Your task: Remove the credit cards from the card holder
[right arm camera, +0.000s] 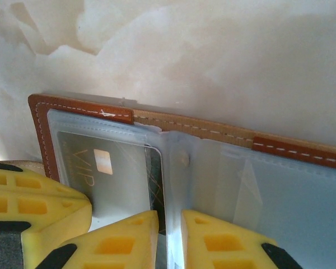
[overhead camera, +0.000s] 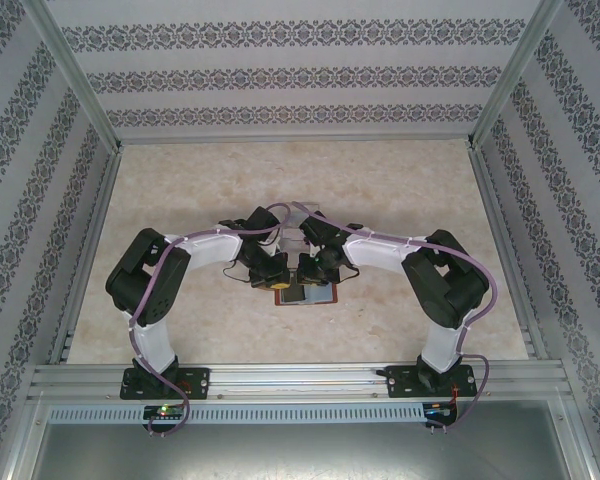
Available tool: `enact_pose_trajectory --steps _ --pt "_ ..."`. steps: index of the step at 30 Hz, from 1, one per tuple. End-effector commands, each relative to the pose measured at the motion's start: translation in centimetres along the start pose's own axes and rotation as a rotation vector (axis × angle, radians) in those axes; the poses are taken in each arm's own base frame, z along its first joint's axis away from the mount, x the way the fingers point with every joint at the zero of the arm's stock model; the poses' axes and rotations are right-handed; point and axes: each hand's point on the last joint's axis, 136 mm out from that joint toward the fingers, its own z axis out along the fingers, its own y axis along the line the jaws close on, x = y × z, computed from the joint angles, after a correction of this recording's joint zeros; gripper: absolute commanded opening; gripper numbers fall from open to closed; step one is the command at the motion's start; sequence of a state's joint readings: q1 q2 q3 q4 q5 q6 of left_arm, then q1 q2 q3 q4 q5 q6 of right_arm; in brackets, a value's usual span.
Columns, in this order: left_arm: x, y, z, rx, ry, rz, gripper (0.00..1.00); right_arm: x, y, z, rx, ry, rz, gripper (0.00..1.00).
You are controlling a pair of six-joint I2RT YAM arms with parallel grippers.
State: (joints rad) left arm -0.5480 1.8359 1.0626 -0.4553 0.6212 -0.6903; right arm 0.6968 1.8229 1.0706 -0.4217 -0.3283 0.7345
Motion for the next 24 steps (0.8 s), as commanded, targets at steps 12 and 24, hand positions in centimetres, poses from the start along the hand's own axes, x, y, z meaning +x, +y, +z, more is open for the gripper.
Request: enact_pose_trajectory --steps 12,24 --pt "0.0 0.2 0.4 -0.025 0.003 -0.002 0.00 0.8 -3.1 0.8 0.105 0.024 0.037 0.14" --pt "0.2 0.5 0.1 -0.045 -0.002 -0.005 0.00 0.9 -3.8 -0.3 0.154 0.012 0.029 0.13"
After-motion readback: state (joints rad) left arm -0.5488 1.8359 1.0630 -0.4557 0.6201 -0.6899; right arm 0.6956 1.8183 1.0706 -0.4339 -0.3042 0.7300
